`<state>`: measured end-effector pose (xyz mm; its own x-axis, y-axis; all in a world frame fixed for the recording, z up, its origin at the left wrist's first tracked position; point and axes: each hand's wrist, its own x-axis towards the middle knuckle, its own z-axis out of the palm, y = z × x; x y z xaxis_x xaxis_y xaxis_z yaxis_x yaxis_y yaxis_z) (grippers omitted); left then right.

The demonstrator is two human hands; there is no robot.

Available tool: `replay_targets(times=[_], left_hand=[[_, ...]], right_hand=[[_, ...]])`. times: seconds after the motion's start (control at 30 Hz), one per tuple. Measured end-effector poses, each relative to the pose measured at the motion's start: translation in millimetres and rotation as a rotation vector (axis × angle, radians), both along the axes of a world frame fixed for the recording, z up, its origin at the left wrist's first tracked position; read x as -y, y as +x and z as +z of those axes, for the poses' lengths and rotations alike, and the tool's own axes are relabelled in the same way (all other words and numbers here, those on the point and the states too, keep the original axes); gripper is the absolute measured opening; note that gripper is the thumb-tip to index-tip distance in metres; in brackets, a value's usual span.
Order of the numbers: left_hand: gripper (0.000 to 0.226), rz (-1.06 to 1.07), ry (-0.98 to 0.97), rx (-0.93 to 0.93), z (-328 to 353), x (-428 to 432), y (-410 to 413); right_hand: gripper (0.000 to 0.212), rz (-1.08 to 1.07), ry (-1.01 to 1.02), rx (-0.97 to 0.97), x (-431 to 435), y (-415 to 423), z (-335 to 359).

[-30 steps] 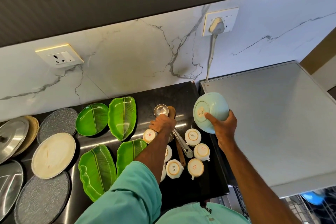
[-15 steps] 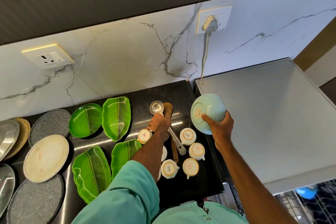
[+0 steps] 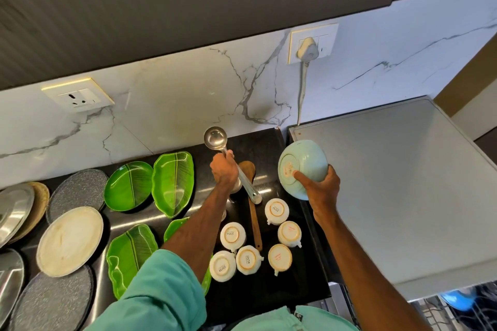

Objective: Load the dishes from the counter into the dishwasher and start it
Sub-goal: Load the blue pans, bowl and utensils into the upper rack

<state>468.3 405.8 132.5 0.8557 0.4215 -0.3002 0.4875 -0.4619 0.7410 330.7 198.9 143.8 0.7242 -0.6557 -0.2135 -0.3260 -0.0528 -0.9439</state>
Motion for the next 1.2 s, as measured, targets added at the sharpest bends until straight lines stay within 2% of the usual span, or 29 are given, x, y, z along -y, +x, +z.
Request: replay_targets(times=[0.2,0.37,0.43,0.53,0.7,0.9,1.03,1.2], left_hand=[[0.031,-0.013,0.021,0.3,41,-6,4],[0.023,-0.101,-0.063,0.405,78,-5,-20],[0.022,-0.089,-0.104,0.349,83,-2,-33],[0.027,-0.112,-0.303,0.222,82,0,-48],[0.026,-0.274,-0.583,-0.029,86,6,-86],[0.03,-0.483,-0.653,-0.188,81,45,-146],[0.027,-0.582,-0.631,-0.288,69,89,-191],[0.029,-0.534,-0.686,-0.462,60,125,-255]], right_hand=[[0.076,0.011,0.008,0.06,0,0,14],[0.074,0.035,0.007,0.129,1,-8,29],[0.073,0.036,0.021,0.153,3,-16,33],[0.073,0.019,0.028,0.167,4,-33,38],[0.068,-0.052,0.066,0.194,10,-72,46],[0.062,-0.203,0.222,0.216,27,-146,37],[0.071,-0.312,0.348,0.186,48,-201,24],[0.047,-0.334,0.581,0.219,74,-266,25]])
